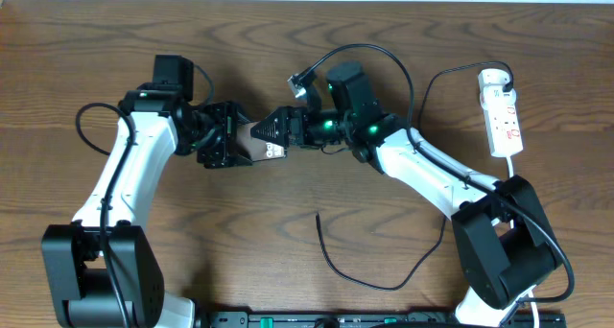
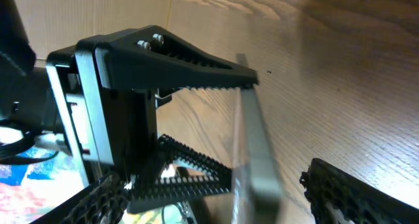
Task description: Plug charger to phone and switch on socket
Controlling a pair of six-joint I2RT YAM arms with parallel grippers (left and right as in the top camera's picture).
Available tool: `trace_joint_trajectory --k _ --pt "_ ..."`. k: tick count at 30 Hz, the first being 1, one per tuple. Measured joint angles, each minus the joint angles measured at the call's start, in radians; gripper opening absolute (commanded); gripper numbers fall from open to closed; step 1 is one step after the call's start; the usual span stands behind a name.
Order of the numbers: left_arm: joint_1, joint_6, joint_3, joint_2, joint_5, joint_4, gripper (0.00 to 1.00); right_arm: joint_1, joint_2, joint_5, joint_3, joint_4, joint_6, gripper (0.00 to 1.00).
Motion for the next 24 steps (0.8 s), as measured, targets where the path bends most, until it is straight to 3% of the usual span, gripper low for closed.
trace_joint_trajectory --k 9,24 --pt "-0.047 -0.061 0.000 0.000 0.021 0.049 0.07 0.014 0.000 0.016 0.000 -0.002 0.008 0.68" --pt "-0.048 -0.079 0.000 0.000 0.055 0.080 0.07 0.015 0.000 0.019 0.000 -0.016 0.008 0.59"
